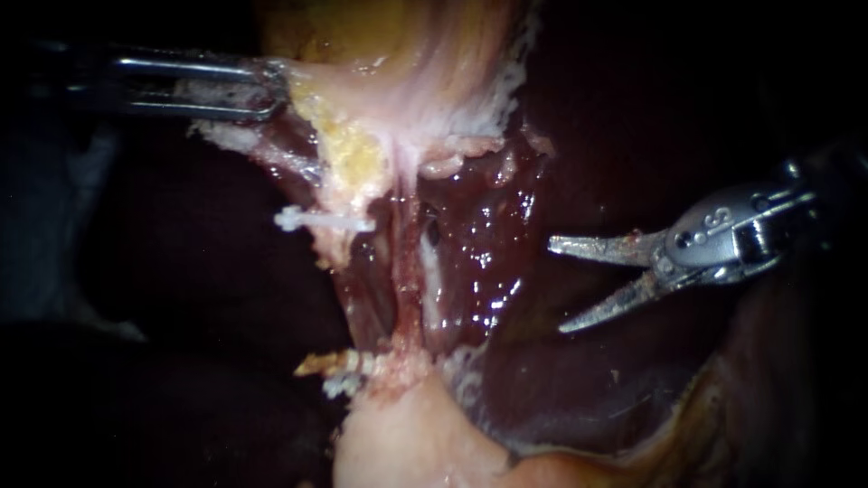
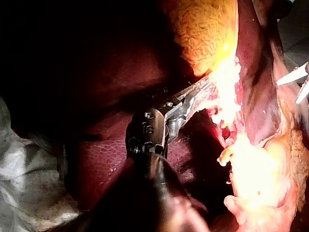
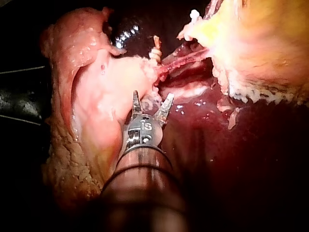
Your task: Go back from the cut left tube
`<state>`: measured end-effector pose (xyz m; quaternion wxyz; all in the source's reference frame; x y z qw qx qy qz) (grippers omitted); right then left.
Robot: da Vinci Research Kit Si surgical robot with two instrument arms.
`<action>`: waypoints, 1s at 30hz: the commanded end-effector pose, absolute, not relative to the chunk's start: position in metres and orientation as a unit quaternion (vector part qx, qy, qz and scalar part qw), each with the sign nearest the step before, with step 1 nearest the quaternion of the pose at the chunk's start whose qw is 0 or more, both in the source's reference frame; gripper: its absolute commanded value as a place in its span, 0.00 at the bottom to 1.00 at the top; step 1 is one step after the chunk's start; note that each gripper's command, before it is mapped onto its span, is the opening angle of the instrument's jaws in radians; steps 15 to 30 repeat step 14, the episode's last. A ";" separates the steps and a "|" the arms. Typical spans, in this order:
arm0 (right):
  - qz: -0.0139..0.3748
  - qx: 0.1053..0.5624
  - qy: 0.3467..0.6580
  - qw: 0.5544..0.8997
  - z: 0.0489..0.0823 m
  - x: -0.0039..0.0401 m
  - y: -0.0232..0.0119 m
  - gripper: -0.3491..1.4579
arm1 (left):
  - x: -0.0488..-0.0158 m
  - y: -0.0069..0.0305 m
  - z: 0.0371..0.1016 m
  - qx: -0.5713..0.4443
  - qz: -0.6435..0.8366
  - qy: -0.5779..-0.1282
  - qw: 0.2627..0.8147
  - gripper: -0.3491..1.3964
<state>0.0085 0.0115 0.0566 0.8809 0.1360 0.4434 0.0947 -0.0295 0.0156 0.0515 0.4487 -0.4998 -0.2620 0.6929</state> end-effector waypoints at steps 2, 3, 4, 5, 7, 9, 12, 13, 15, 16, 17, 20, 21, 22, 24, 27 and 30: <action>0.095 0.136 0.443 0.881 0.0566 0.0085 0.0114 0.98 | -0.0301 0.0154 0.0522 -0.498 0.696 -0.262 0.447 0.00; 0.095 0.136 0.443 0.881 0.0566 0.0085 0.0114 0.98 | -0.0303 0.0152 0.0524 -0.498 0.696 -0.263 0.446 0.00; 0.095 0.136 0.443 0.881 0.0566 0.0085 0.0114 0.98 | -0.0304 0.0151 0.0526 -0.497 0.697 -0.262 0.446 0.00; 0.095 0.136 0.443 0.881 0.0566 0.0085 0.0114 0.98 | -0.0305 0.0150 0.0527 -0.497 0.697 -0.263 0.445 0.00; 0.095 0.136 0.443 0.881 0.0566 0.0085 0.0114 0.98 | -0.0307 0.0148 0.0530 -0.496 0.699 -0.263 0.444 0.00; 0.095 0.136 0.443 0.881 0.0566 0.0085 0.0114 0.98 | -0.0308 0.0148 0.0530 -0.496 0.699 -0.264 0.443 0.00; 0.095 0.136 0.444 0.881 0.0566 0.0085 0.0114 0.98 | -0.0308 0.0148 0.0530 -0.496 0.699 -0.264 0.443 0.00; 0.095 0.136 0.444 0.881 0.0566 0.0085 0.0114 0.98 | -0.0308 0.0148 0.0530 -0.496 0.699 -0.264 0.443 0.00; 0.095 0.136 0.444 0.881 0.0566 0.0085 0.0114 0.98 | -0.0308 0.0148 0.0530 -0.496 0.699 -0.264 0.443 0.00; 0.095 0.136 0.444 0.881 0.0566 0.0085 0.0114 0.98 | -0.0308 0.0148 0.0530 -0.496 0.699 -0.264 0.443 0.00; 0.095 0.136 0.444 0.881 0.0566 0.0085 0.0114 0.98 | -0.0308 0.0148 0.0530 -0.496 0.699 -0.264 0.443 0.00; 0.095 0.136 0.444 0.881 0.0566 0.0085 0.0114 0.98 | -0.0308 0.0148 0.0530 -0.496 0.699 -0.264 0.443 0.00; 0.095 0.136 0.444 0.881 0.0566 0.0085 0.0114 0.98 | -0.0308 0.0148 0.0530 -0.496 0.699 -0.264 0.443 0.00; 0.095 0.136 0.444 0.881 0.0566 0.0085 0.0114 0.98 | -0.0308 0.0148 0.0530 -0.496 0.699 -0.264 0.443 0.00; 0.095 0.136 0.444 0.881 0.0566 0.0085 0.0114 0.98 | -0.0308 0.0148 0.0530 -0.496 0.699 -0.264 0.443 0.00; 0.095 0.136 0.444 0.881 0.0566 0.0085 0.0114 0.98 | -0.0308 0.0148 0.0530 -0.496 0.699 -0.264 0.443 0.00; 0.095 0.136 0.444 0.881 0.0566 0.0085 0.0114 0.98 | -0.0308 0.0148 0.0530 -0.496 0.699 -0.264 0.443 0.00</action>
